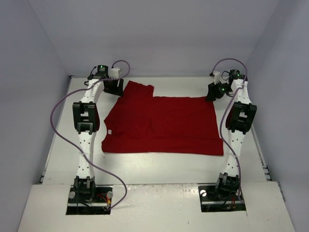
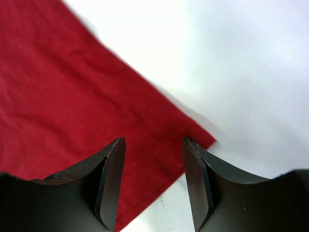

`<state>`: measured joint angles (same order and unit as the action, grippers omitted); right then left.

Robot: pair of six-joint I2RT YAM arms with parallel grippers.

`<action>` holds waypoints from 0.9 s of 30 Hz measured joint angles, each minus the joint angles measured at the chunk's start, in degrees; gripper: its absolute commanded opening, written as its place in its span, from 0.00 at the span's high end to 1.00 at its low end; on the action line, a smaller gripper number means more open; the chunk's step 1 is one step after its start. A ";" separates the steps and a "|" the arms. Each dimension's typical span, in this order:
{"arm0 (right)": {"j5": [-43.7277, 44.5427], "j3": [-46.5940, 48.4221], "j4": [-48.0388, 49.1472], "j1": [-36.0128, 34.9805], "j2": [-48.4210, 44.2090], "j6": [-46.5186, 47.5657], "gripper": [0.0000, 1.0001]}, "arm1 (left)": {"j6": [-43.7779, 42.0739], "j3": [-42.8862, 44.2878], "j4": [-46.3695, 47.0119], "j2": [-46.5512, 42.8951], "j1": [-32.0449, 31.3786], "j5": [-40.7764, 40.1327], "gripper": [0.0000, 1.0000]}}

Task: Fold and stack the t-shirts
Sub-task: Grap the side of the flattened tshirt furthest away from the robot with both arms

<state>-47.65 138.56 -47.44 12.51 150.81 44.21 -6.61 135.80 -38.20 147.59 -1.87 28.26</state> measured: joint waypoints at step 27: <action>-3.16 -4.63 6.66 0.45 -2.91 -4.64 0.53 | 2.97 -3.47 1.94 -0.88 0.00 5.13 0.82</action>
<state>-50.81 133.93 -40.78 12.96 147.90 39.57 -3.64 132.33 -36.27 146.71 -1.87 33.39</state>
